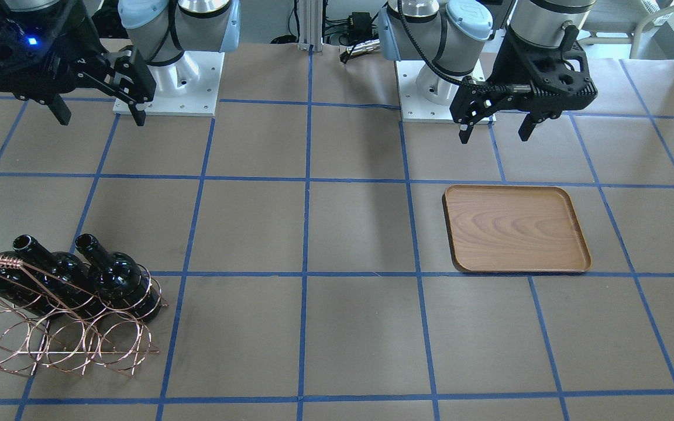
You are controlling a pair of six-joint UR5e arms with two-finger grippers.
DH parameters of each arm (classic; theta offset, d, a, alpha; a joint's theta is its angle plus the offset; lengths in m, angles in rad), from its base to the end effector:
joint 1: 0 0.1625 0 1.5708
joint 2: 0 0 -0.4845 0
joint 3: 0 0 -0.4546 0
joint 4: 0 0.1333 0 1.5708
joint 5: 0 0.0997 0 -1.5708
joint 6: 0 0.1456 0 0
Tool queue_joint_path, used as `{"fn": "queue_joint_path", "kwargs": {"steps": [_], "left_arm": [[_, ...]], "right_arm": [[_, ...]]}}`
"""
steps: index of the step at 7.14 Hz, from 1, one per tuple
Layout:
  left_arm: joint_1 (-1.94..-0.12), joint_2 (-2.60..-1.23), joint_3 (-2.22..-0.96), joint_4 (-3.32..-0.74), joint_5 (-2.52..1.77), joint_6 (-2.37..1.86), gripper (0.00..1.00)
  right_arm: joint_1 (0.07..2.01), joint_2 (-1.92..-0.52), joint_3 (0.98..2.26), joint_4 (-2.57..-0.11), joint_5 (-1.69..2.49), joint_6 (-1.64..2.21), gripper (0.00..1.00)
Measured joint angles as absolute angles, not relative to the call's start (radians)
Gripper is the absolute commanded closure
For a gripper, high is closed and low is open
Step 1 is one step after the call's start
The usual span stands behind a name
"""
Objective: Take wine from basket and place on tray
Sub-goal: 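Lower the right gripper onto the neck of the nearest dark bottle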
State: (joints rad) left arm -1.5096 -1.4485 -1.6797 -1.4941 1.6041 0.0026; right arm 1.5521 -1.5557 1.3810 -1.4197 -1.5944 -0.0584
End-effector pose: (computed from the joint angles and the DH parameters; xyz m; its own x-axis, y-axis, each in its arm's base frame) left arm -0.0972 -0.5147 0.5135 -0.9975 -0.0615 -0.0334 -0.0583 0.9942 -0.0899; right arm 0.1194 -0.5604 0.5828 -0.9989 -0.0391 0.0249 -0.0397 0.9990 -0.0222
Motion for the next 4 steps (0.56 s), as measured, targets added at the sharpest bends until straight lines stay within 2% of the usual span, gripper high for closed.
{"fn": "queue_joint_path", "kwargs": {"steps": [4], "left_arm": [[-1.509, -1.45, -1.681, -1.494, 1.605, 0.003, 0.0]], "right_arm": [[1.396, -1.488, 1.426, -1.475, -1.594, -0.211, 0.0]]}}
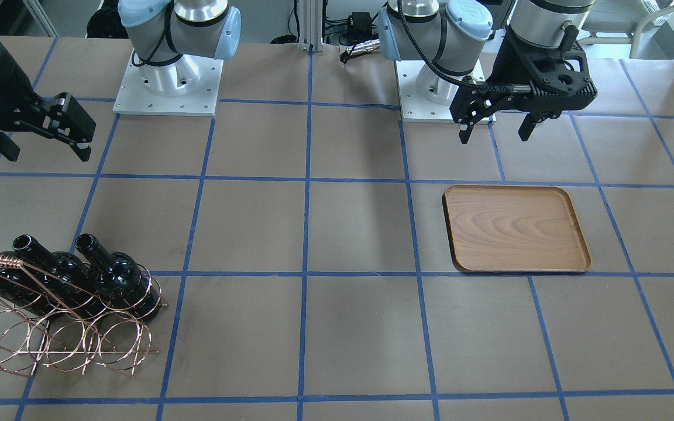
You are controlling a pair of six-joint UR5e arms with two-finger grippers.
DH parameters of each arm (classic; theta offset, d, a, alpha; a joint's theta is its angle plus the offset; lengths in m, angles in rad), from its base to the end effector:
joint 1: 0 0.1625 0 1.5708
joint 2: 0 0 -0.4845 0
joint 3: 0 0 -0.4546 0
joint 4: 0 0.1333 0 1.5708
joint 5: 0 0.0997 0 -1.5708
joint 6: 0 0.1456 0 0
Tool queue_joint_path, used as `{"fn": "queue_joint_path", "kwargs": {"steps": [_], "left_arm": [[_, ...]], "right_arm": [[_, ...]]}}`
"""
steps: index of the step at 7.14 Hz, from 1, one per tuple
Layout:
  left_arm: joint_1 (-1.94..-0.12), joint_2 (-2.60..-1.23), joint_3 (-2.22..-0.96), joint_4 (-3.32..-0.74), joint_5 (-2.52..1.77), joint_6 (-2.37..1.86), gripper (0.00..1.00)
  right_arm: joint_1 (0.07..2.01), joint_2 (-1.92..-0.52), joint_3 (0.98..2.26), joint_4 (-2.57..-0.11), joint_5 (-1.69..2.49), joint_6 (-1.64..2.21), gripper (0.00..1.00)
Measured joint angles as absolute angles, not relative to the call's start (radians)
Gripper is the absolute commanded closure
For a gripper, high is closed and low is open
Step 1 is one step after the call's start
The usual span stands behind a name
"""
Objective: Take wine from basket and place on tray
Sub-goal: 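Lower the right gripper onto the neck of the nearest dark bottle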
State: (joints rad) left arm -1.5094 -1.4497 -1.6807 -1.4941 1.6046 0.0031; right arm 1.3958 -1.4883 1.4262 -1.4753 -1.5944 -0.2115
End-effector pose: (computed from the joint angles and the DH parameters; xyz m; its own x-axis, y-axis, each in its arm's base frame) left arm -0.0970 -0.5151 0.5123 -0.9975 -0.0612 -0.0339 -0.0580 0.9945 -0.0877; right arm 0.0254 -0.6021 0.5248 -0.9992 -0.0372 0.0161 -0.0366 0.9986 0.0376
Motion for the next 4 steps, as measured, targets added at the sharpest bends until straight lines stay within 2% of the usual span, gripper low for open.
{"fn": "queue_joint_path", "kwargs": {"steps": [3, 4], "left_arm": [[-1.509, -1.45, -1.681, -1.494, 1.608, 0.002, 0.0], [-1.509, -1.45, -1.681, -1.494, 1.609, 0.002, 0.0]], "right_arm": [[1.356, -1.394, 1.439, -1.563, -1.626, -0.304, 0.01], [1.341, -1.384, 1.442, -1.574, -1.629, -0.319, 0.18]]}}
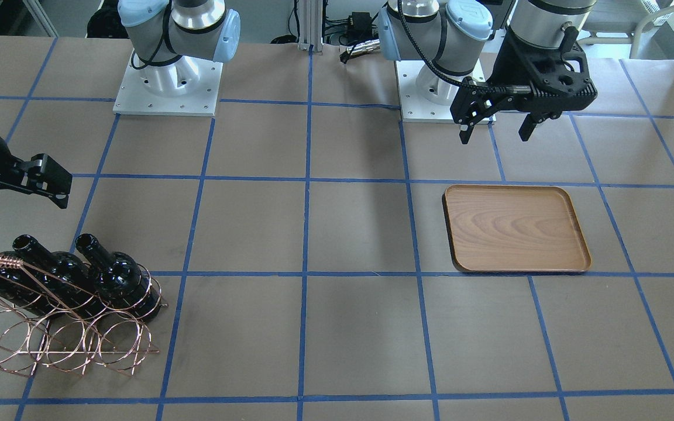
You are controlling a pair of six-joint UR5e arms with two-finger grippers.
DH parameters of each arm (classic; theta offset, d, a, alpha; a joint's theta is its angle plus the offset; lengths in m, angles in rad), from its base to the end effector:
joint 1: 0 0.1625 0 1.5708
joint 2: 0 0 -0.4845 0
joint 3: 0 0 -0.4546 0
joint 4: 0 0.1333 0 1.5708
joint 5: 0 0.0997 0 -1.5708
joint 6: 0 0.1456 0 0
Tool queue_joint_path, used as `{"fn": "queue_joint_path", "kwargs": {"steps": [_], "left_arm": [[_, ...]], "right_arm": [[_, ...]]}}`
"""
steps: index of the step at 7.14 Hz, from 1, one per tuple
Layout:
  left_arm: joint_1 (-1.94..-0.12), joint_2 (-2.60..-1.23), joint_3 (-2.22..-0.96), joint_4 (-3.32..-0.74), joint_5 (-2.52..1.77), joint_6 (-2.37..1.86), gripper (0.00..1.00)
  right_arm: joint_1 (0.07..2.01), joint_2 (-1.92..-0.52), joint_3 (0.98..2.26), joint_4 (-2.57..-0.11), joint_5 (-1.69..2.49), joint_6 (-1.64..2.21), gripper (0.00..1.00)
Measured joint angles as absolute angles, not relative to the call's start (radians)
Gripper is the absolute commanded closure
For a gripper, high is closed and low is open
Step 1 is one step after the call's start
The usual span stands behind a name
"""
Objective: Take wine from basket and place on tray
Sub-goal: 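Lower the right gripper onto the neck of the nearest dark bottle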
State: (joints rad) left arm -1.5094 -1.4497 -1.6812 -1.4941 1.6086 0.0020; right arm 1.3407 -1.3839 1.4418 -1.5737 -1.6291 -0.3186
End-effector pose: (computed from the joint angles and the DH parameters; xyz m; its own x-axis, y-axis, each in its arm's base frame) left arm -0.0964 -0.5149 0.5121 -0.9973 -0.0626 -0.0378 -0.0591 0.9944 -0.0872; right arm -0.0234 -0.6471 0.4616 -0.9951 -0.0913 0.0380 -0.0884 0.9936 0.0704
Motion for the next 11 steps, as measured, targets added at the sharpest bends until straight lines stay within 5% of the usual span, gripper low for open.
{"fn": "queue_joint_path", "kwargs": {"steps": [7, 11], "left_arm": [[-1.51, -1.455, -1.681, -1.494, 1.61, 0.002, 0.0], [-1.509, -1.457, -1.681, -1.494, 1.611, 0.003, 0.0]], "right_arm": [[1.33, -1.341, 1.533, -1.772, -1.63, -0.405, 0.19], [1.33, -1.317, 1.534, -1.796, -1.632, -0.411, 0.35]]}}
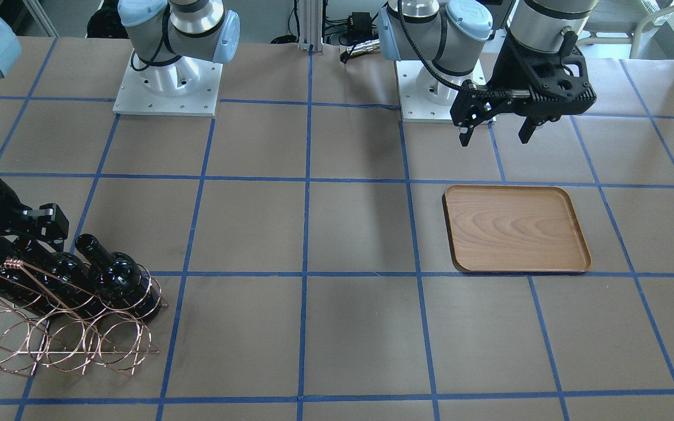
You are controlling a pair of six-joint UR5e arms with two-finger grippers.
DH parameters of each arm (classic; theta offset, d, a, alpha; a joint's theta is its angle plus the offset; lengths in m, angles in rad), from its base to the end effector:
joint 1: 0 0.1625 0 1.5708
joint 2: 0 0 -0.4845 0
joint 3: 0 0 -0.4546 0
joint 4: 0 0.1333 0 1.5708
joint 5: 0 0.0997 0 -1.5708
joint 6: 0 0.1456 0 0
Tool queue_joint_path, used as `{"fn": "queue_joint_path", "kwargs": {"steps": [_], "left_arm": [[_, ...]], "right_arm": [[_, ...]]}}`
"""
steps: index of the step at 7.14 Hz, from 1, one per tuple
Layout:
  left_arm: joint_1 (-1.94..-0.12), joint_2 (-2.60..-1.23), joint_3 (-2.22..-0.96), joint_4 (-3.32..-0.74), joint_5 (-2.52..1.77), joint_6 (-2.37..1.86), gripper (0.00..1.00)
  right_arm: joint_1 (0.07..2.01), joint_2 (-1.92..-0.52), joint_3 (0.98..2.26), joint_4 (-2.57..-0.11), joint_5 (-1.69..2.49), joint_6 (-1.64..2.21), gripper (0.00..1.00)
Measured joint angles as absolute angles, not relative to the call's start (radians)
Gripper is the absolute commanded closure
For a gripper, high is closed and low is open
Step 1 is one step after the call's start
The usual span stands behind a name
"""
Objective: Take wine from basket and place on tray
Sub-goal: 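Lower the right gripper onto the neck of the nearest dark bottle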
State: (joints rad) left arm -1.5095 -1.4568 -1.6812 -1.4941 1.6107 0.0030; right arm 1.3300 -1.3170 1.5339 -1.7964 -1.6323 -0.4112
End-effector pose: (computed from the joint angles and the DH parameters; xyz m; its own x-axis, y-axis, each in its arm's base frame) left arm -0.0960 -0.5174 0.5085 -0.9973 -0.0614 -0.0400 -0.0581 0.9951 -0.0801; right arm -0.0382 -0.6770 0.3892 -0.9837 -0.1695 0.0598 -0.1688 0.9855 0.0166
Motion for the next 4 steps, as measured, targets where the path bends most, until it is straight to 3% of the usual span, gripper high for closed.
{"fn": "queue_joint_path", "kwargs": {"steps": [1, 4], "left_arm": [[-1.509, -1.457, -1.681, -1.494, 1.611, 0.003, 0.0], [-1.508, -1.457, -1.681, -1.494, 1.611, 0.004, 0.0]], "right_arm": [[1.33, -1.316, 1.534, -1.796, -1.632, -0.412, 0.46], [1.33, -1.316, 1.531, -1.796, -1.631, -0.42, 0.56]]}}
